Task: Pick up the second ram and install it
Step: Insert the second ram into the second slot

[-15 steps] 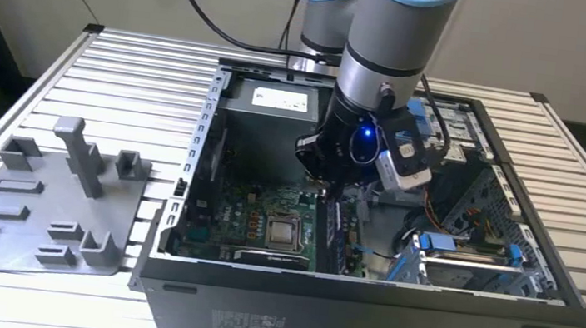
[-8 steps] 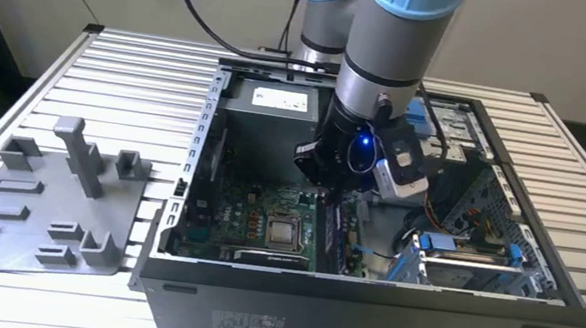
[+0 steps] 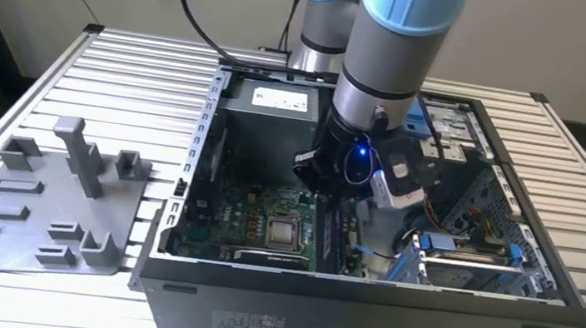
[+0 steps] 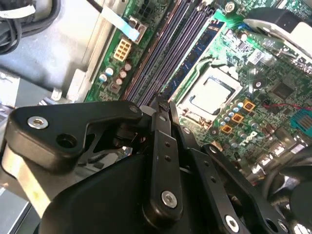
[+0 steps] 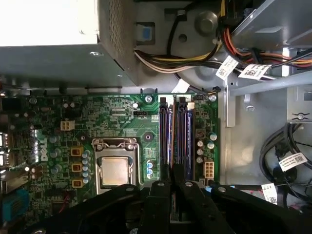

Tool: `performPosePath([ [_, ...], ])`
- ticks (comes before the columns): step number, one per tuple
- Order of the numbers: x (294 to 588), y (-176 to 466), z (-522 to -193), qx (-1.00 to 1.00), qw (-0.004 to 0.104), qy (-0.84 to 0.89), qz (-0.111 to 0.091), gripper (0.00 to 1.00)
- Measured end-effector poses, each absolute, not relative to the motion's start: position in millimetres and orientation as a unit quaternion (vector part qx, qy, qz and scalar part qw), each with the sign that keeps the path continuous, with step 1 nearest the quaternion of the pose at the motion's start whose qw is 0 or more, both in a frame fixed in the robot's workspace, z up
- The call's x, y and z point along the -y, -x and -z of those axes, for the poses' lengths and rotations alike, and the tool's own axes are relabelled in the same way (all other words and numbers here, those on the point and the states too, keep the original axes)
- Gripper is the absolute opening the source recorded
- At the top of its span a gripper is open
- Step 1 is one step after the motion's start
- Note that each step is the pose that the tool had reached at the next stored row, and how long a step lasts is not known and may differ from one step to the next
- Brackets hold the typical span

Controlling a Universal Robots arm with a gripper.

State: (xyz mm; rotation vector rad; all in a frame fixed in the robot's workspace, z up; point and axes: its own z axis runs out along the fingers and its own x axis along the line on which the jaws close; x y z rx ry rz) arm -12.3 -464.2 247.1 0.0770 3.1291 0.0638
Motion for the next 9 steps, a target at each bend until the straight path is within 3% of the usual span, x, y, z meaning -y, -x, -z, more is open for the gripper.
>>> performPosePath([
  [9, 465.5, 12.3, -235.8, -0.999, 0.006, -0.035, -0.020, 0.14],
])
